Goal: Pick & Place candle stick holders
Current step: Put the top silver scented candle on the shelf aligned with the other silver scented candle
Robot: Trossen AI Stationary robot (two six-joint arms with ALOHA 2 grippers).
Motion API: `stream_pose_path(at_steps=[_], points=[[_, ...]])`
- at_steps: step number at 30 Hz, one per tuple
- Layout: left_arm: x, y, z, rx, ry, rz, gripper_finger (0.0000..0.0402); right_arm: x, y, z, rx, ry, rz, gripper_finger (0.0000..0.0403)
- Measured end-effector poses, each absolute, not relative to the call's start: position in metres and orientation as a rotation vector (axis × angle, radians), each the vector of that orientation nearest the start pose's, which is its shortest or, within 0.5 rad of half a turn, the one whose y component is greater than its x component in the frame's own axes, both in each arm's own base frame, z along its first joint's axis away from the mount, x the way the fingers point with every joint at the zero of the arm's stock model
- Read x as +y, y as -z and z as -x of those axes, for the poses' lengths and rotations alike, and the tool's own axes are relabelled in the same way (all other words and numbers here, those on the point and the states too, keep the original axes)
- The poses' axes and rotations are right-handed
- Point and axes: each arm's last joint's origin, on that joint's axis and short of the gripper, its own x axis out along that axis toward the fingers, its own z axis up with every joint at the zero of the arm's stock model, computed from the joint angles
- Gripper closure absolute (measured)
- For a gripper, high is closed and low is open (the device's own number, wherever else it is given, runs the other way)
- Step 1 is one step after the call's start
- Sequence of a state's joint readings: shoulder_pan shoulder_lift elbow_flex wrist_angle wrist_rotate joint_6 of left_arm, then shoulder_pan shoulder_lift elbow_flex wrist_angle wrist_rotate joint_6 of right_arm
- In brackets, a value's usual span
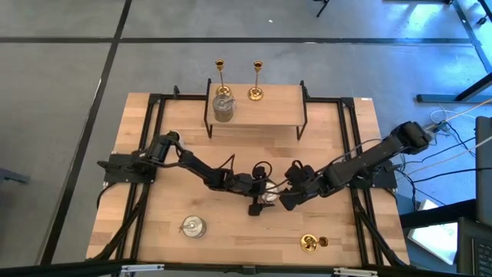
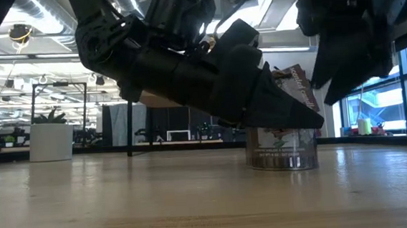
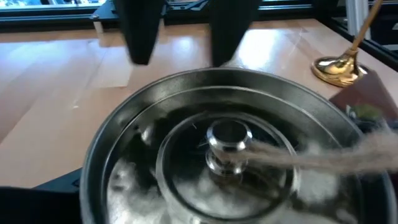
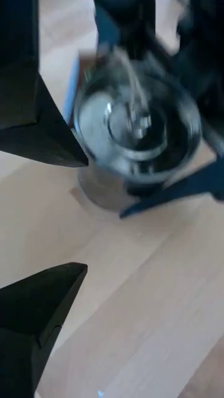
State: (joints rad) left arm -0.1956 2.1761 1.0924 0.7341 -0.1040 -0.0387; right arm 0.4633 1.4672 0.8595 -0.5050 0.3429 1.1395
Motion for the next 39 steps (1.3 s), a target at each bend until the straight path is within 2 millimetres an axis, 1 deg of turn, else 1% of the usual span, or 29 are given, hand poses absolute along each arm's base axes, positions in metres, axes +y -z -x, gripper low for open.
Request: stream_pose_path(at_steps=[3,6,10,13,16,22,27,33,39], points=[[-0.082,-0.099,-0.421,0.347,0.091,-0.011,0.0015,0.111,-0.183,-0.248,0.946,0.488,-0.588,0.0133],[-0.084,-0.099,-0.420,0.353,0.096,-0.013,0.0015,0.111,-0.179,-0.251,0.948,0.490,-0.591,0.0133],[-0.087,-0.098,-0.419,0.355,0.108,-0.014,0.0015,0.115,-0.180,-0.255,0.942,0.421,-0.617,0.0133],[-0.092,-0.099,-0.418,0.355,0.133,-0.014,0.0015,0.117,-0.181,-0.257,0.961,0.343,-0.621,0.0133],[-0.095,-0.099,-0.418,0.354,0.153,-0.030,0.0015,0.119,-0.182,-0.257,0.992,0.311,-0.639,0.0133],[-0.097,-0.098,-0.417,0.362,0.128,-0.050,0.0015,0.120,-0.183,-0.258,0.995,0.291,-0.663,0.0133],[-0.099,-0.098,-0.416,0.371,0.151,-0.056,0.0015,0.121,-0.184,-0.259,0.987,0.277,-0.667,0.0133],[-0.104,-0.097,-0.414,0.380,0.097,-0.114,0.0015,0.121,-0.184,-0.259,0.984,0.276,-0.658,0.0133],[-0.108,-0.097,-0.413,0.381,0.091,-0.160,0.0015,0.120,-0.184,-0.260,0.980,0.273,-0.645,0.0133]])
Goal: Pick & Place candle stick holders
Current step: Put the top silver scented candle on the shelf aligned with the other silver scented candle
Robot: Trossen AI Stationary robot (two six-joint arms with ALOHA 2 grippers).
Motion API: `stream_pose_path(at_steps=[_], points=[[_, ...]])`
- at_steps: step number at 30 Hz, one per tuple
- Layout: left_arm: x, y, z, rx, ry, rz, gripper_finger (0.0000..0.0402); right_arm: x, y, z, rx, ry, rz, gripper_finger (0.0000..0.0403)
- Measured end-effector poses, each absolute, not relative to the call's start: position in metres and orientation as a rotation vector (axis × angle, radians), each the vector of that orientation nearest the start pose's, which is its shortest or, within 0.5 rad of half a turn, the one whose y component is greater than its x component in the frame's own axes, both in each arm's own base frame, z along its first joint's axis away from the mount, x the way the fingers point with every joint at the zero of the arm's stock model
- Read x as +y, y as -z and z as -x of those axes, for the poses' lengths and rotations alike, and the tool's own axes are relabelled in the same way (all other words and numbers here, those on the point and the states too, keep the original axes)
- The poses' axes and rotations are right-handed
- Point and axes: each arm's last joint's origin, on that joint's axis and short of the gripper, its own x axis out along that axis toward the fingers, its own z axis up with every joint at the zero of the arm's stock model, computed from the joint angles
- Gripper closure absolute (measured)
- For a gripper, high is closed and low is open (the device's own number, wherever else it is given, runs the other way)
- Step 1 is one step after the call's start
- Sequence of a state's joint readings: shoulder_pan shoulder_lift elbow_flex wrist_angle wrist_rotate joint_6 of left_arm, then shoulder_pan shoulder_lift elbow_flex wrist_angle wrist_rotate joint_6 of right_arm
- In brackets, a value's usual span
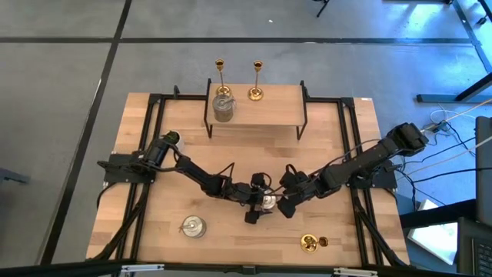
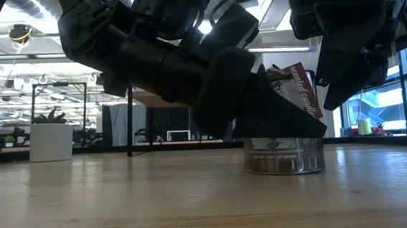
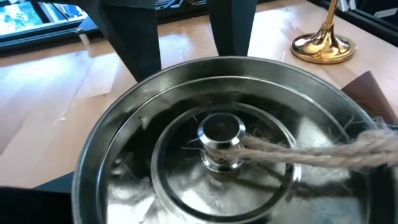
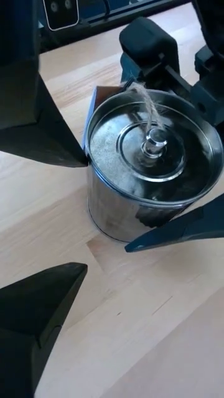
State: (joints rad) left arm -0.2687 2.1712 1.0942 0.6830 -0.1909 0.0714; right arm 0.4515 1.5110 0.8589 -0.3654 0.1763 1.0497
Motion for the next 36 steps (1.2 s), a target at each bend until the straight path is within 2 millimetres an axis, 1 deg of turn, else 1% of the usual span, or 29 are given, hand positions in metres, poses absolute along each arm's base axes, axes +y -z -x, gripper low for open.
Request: stream_pose_path(at_steps=[5,9,15,18,21,23,25,30,32,34,36], points=[[-0.104,-0.096,-0.414,0.391,0.066,-0.094,0.0020,0.120,-0.185,-0.260,0.962,0.277,-0.642,0.0133],[-0.099,-0.095,-0.414,0.401,0.059,-0.041,0.0043,0.121,-0.181,-0.263,0.968,0.272,-0.645,0.0133],[-0.098,-0.095,-0.415,0.402,0.053,0.011,0.0044,0.123,-0.177,-0.265,0.980,0.256,-0.657,0.0133],[-0.098,-0.096,-0.414,0.404,0.031,0.027,0.0044,0.123,-0.180,-0.264,0.979,0.256,-0.659,0.0133],[-0.098,-0.101,-0.412,0.428,-0.005,0.012,0.0044,0.122,-0.186,-0.262,0.986,0.259,-0.655,0.0133],[-0.096,-0.107,-0.409,0.459,-0.040,-0.004,0.0044,0.123,-0.195,-0.266,0.978,0.248,-0.651,0.0133],[-0.090,-0.117,-0.408,0.458,-0.064,-0.014,0.0044,0.123,-0.203,-0.264,1.000,0.256,-0.630,0.0133],[-0.070,-0.150,-0.406,0.436,-0.113,-0.007,0.0044,0.124,-0.228,-0.267,0.998,0.254,-0.582,0.0133],[-0.059,-0.162,-0.404,0.432,-0.140,-0.008,0.0044,0.125,-0.239,-0.269,0.971,0.246,-0.584,0.0133],[-0.045,-0.176,-0.402,0.416,-0.192,0.003,0.0044,0.123,-0.249,-0.267,0.965,0.262,-0.568,0.0133],[-0.030,-0.189,-0.399,0.393,-0.250,0.032,0.0044,0.123,-0.262,-0.267,0.921,0.266,-0.575,0.0133]])
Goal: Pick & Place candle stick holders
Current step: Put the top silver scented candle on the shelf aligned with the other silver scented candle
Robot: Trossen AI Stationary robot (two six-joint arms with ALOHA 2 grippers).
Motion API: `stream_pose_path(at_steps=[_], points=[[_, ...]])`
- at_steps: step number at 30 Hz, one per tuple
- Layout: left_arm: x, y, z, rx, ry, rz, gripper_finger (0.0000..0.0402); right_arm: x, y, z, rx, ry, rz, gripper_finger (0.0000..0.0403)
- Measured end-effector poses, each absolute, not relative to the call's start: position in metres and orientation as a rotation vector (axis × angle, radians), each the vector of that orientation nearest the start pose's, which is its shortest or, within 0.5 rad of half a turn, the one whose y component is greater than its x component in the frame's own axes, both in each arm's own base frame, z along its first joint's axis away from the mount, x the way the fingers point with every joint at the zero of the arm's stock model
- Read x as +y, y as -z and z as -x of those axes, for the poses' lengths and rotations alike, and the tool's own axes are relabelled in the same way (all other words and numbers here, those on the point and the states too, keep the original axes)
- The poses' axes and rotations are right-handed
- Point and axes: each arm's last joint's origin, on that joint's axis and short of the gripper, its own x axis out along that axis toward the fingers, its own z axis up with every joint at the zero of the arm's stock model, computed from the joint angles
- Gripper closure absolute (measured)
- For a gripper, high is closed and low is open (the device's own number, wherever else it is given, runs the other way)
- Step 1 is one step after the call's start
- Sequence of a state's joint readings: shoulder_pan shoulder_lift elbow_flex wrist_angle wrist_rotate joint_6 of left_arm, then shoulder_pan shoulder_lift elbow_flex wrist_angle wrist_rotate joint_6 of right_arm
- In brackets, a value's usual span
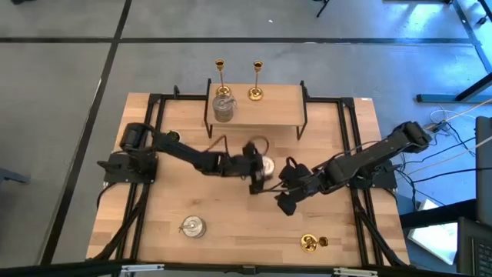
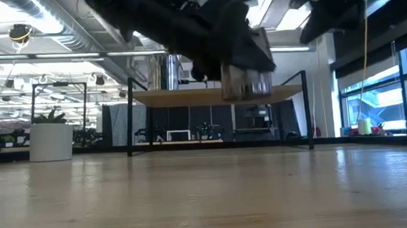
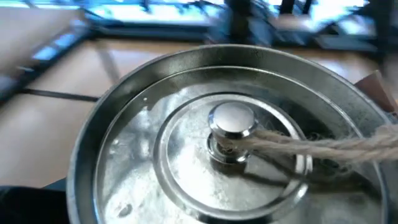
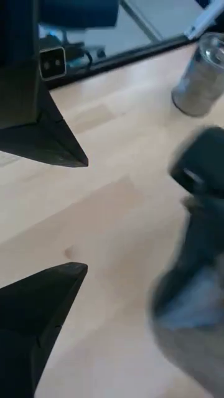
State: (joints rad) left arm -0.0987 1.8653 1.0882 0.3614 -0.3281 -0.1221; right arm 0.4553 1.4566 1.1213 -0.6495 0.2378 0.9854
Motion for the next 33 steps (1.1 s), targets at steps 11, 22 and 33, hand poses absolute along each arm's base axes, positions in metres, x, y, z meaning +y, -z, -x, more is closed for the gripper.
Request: stream_pose_path(at_steps=[11,22,33], points=[[0.033,-0.265,-0.390,0.326,-0.525,-0.046,0.0044,0.122,-0.314,-0.247,0.753,0.409,-0.530,0.0133],[0.100,-0.294,-0.398,0.383,-0.813,0.080,0.0044,0.122,-0.323,-0.247,0.623,0.443,-0.568,0.0133],[0.118,-0.283,-0.398,0.323,-0.959,0.207,0.0044,0.121,-0.349,-0.248,0.535,0.441,-0.492,0.0133]])
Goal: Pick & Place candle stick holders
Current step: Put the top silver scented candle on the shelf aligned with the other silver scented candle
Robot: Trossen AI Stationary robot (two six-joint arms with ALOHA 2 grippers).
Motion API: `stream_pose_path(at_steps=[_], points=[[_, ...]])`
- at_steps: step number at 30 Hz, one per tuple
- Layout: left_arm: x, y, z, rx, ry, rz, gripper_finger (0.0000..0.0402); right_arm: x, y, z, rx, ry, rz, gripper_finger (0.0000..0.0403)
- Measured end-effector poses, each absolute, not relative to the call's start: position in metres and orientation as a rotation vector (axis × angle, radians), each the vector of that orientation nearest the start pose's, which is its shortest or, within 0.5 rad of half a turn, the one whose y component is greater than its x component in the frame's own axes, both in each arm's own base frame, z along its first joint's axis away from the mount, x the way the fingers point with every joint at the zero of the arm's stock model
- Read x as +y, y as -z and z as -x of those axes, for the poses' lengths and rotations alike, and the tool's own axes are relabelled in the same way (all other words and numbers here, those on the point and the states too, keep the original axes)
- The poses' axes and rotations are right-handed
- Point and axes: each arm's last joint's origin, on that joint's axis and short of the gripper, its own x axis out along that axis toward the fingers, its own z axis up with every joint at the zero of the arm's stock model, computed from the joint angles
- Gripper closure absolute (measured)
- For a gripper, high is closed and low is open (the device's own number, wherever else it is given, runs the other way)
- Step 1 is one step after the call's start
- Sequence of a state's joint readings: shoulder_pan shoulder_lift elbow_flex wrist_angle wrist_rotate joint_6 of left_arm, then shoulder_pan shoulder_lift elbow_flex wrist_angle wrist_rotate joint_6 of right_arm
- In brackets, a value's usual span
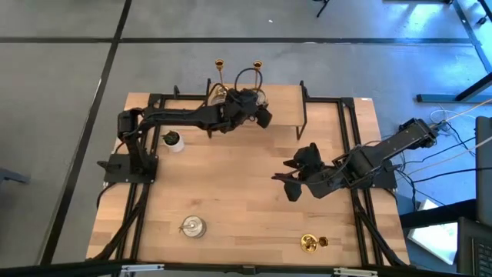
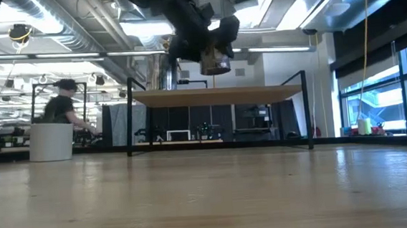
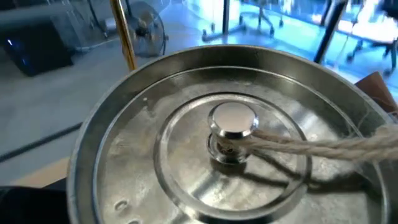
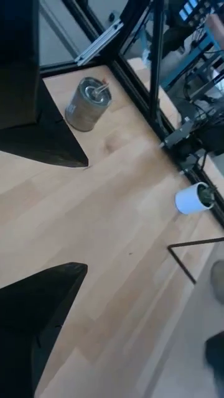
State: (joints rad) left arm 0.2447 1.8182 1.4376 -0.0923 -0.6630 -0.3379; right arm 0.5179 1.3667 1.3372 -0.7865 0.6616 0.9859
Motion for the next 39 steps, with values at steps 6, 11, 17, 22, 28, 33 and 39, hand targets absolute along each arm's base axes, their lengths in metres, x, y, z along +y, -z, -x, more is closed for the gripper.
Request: stream_pose_path(at_steps=[6,11,17,22,28,33,39], points=[[0.116,-0.273,-0.406,0.355,-0.971,0.125,0.0045,0.120,-0.357,-0.248,0.521,0.438,-0.475,0.0133],[0.114,-0.273,-0.407,0.352,-0.961,0.109,0.0045,0.121,-0.358,-0.248,0.517,0.433,-0.478,0.0133],[0.112,-0.271,-0.409,0.388,-0.932,0.050,0.0045,0.122,-0.358,-0.247,0.521,0.428,-0.477,0.0133],[0.108,-0.273,-0.412,0.378,-0.874,0.013,0.0045,0.122,-0.358,-0.247,0.521,0.427,-0.477,0.0133],[0.109,-0.280,-0.414,0.374,-0.877,-0.015,0.0045,0.122,-0.358,-0.247,0.521,0.427,-0.476,0.0133],[0.110,-0.278,-0.412,0.398,-0.894,-0.021,0.0045,0.122,-0.358,-0.247,0.521,0.427,-0.476,0.0133],[0.104,-0.284,-0.417,0.365,-0.845,-0.076,0.0045,0.122,-0.358,-0.247,0.519,0.428,-0.476,0.0133]])
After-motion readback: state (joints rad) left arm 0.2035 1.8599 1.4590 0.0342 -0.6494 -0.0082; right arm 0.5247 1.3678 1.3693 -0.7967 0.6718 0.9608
